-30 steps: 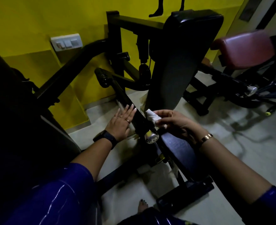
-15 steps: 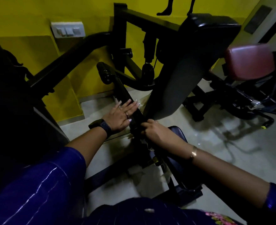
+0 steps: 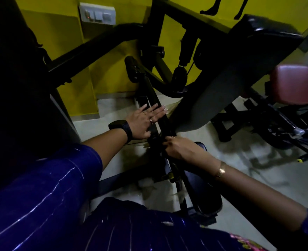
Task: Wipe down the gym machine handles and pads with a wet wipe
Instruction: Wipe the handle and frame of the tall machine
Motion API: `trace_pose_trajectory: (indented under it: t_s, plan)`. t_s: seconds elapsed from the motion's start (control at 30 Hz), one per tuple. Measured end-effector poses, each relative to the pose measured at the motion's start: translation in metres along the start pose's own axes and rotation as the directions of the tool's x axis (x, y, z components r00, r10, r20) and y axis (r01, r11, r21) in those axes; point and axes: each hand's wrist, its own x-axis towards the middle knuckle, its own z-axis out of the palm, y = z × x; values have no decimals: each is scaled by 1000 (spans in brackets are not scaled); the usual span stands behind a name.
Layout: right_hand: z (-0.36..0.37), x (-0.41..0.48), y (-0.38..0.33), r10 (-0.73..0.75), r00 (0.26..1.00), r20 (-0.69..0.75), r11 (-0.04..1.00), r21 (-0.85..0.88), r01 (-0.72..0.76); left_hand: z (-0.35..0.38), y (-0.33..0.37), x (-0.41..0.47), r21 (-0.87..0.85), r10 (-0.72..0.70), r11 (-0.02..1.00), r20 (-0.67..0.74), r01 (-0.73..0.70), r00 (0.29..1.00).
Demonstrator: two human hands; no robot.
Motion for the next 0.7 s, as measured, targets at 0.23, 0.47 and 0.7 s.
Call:
trace_pose_trajectory:
  t_s: [0.23,0.47,0.7]
  plan:
    - [-21,19,25,219,976,-14,976,-5,-219,0,5,-1,75,-62,995,47,58,997]
    - [-25,-5,0,120,984,133,990,-89,-108,-6,4,-4,164,-68,985,71,56,995]
    - [-20,14,40,103,993,-52,995,7,-103,-8,9,-4,113,-106,989,113,93,988]
